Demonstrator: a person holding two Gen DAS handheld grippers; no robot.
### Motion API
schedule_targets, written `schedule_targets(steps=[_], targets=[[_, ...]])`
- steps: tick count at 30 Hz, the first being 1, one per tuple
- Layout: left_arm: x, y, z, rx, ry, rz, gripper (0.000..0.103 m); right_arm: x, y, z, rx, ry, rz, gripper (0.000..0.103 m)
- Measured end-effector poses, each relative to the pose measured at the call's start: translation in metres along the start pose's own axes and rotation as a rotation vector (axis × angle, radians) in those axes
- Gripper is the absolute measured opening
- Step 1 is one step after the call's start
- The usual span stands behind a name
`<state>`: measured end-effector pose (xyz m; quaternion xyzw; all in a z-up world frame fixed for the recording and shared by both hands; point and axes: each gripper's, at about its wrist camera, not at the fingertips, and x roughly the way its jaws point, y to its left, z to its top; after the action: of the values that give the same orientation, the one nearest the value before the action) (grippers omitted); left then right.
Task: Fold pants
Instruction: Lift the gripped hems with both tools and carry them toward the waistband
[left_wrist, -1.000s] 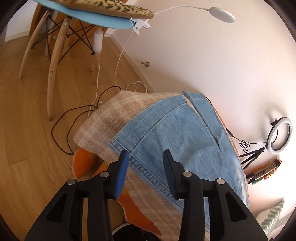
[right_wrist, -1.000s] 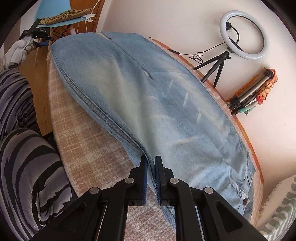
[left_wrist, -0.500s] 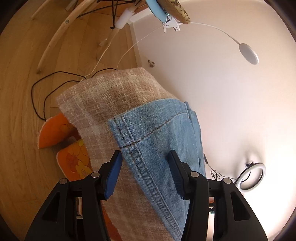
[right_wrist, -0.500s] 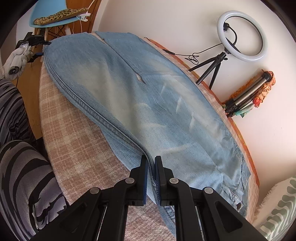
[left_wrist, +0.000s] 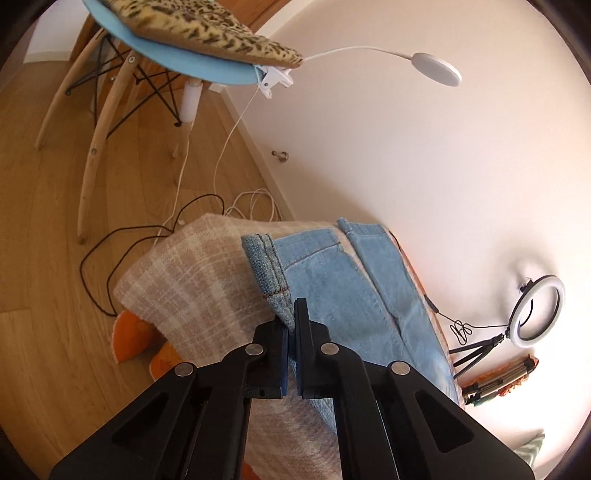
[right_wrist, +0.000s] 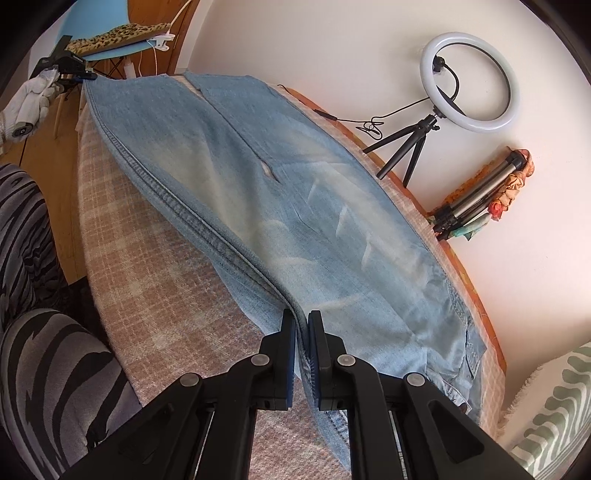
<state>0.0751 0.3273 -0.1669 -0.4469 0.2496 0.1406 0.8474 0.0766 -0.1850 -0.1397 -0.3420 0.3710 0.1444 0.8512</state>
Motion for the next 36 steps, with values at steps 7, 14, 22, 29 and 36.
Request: schedule_targets(steps=[7,14,22,29,36], targets=[[-0.01,-0.04,0.025,-0.009,-0.055,-0.083,0.001,-0.016,-0.024,0.018,0.022,-0.047,-0.042,0.002],[-0.009,-0.098,0.05,0.016,-0.127,-0.152,0.001,-0.032,-0.057,0.049,0.033,-0.105,-0.107,0.002],[0.024,-0.164,0.086,0.074,-0.16,-0.156,0.001,-0.022,-0.103,0.093,0.025,-0.126,-0.159,0.001],[0.084,-0.206,0.1,0.174,-0.136,-0.083,0.001,0.027,-0.139,0.13,0.019,-0.092,-0.181,0.001],[0.164,-0.238,0.1,0.294,-0.064,0.019,0.001,0.101,-0.177,0.154,0.057,-0.031,-0.174,0.001]])
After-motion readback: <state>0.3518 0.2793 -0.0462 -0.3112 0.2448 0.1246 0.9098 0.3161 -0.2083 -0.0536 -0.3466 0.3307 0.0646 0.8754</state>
